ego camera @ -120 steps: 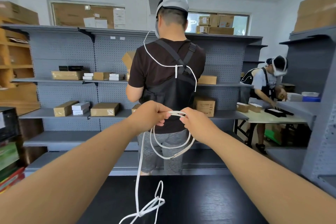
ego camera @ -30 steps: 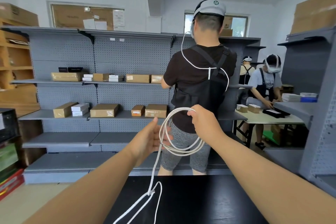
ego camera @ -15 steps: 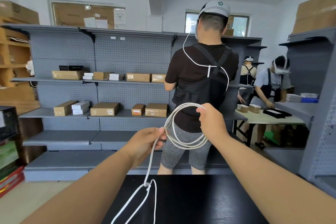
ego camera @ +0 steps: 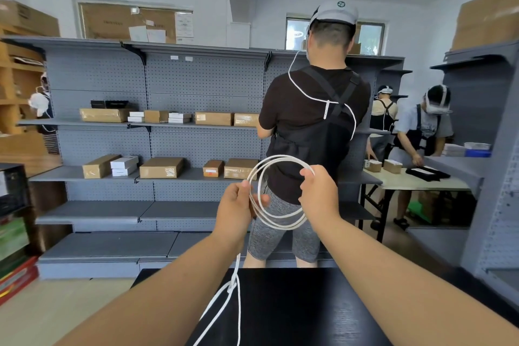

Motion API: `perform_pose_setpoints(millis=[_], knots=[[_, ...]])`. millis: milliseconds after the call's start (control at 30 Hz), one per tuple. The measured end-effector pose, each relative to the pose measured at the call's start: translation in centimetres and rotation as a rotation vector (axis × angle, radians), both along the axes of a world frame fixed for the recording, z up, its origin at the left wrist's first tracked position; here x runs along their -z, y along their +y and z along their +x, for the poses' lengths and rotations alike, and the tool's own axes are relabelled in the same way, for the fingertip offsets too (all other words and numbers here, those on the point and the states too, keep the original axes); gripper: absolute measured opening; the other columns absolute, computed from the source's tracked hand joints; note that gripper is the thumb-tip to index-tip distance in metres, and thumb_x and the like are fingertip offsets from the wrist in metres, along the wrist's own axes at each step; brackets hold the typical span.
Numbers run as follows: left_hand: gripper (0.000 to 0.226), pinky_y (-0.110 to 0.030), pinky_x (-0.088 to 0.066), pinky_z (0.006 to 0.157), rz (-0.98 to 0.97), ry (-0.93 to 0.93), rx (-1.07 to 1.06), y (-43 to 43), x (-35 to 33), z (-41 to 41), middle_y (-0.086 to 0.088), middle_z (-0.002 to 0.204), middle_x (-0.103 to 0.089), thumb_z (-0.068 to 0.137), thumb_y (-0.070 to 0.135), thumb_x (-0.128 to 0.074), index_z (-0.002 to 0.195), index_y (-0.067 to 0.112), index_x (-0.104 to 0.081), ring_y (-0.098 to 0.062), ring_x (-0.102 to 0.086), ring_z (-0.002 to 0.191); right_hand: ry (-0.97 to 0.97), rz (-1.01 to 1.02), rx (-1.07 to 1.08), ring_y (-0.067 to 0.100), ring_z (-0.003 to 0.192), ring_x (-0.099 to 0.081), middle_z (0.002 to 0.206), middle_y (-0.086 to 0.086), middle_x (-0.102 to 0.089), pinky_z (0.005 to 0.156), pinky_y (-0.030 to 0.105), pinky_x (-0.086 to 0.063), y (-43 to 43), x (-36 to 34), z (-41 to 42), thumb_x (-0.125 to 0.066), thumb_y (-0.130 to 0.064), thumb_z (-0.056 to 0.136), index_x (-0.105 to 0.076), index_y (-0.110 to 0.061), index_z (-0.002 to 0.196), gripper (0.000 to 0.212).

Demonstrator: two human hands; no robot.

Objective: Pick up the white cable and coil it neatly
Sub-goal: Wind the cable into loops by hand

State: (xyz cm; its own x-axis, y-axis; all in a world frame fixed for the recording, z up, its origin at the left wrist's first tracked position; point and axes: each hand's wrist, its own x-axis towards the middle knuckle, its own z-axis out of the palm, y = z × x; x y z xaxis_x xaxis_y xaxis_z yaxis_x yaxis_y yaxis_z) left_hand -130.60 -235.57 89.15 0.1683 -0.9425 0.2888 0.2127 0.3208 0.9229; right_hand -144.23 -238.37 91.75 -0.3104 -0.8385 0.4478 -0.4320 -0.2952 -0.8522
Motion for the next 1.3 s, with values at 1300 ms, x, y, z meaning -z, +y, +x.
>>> perform_pose_setpoints(millis=[1300], knots=[[0.029, -0.016, -0.046, 0.058, -0.024, -0.317, 0.104, -1.2, -2.7, 3.6, -0.003, 0.062, -0.054, 0.097, 0.008, -0.044, 0.072, 0.009, -0.06, -0.007, -0.054, 0.052, -0.119, 0.09, -0.304, 0.014, 0.053, -0.05, 0.057, 0.001, -0.049, 0.068, 0.031, -0.042, 1.2, 0.3, -0.3, -0.036, -0.04, 0.098, -0.062, -0.01, 0.092, 0.041]])
